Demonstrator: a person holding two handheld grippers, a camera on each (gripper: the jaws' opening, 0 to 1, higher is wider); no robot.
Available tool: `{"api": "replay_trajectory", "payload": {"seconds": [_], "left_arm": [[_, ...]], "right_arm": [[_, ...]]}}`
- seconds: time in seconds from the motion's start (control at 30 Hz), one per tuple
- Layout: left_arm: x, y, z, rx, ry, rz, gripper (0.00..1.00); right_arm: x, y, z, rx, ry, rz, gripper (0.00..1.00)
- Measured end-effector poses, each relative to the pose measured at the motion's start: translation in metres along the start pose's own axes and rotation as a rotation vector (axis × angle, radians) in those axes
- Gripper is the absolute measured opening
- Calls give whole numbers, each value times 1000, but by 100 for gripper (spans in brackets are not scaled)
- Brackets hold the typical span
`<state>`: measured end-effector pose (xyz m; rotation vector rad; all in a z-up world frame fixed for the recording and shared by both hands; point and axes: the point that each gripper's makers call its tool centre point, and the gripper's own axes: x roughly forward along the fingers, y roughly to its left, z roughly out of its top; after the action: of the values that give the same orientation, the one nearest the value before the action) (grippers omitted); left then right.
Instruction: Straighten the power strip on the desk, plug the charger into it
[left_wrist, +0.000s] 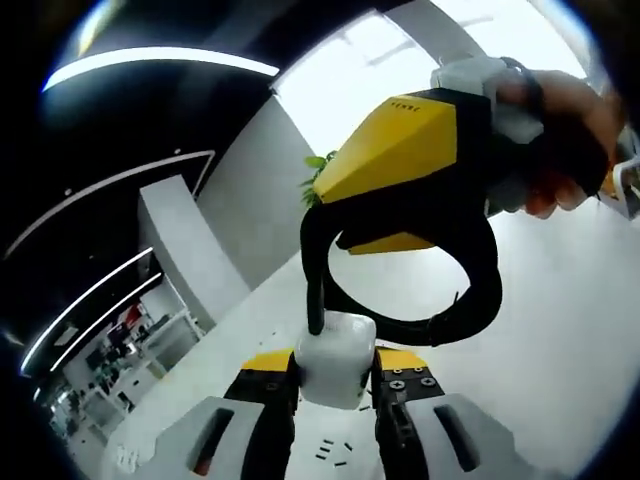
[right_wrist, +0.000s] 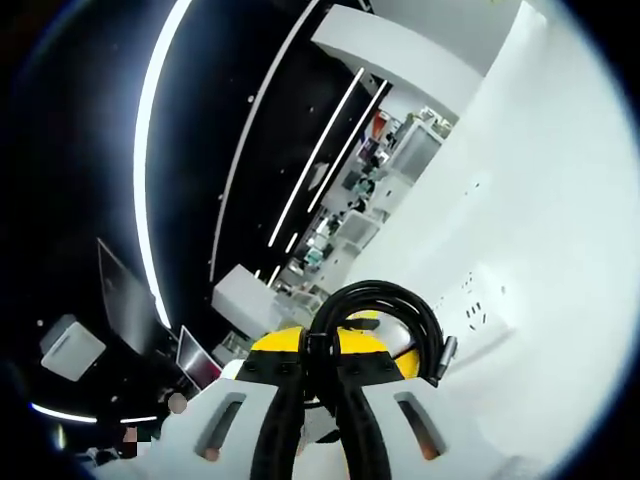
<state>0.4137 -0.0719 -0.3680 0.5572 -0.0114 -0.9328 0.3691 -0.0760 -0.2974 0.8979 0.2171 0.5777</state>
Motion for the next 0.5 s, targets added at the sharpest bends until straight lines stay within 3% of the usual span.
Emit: {"api": "replay_trajectory", "payload": {"seconds": [0.13, 0.23, 0.5], "left_arm": [[4, -5, -1, -38, 0, -57, 27], [4, -13, -7, -81, 26, -141, 27], [10, -6, -14, -112, 49, -227, 26]], "right_arm": [[0, -1, 0, -15, 11, -8, 8], [1, -5, -2, -7, 25, -18, 8], [12, -11, 1, -7, 66, -36, 8]]}}
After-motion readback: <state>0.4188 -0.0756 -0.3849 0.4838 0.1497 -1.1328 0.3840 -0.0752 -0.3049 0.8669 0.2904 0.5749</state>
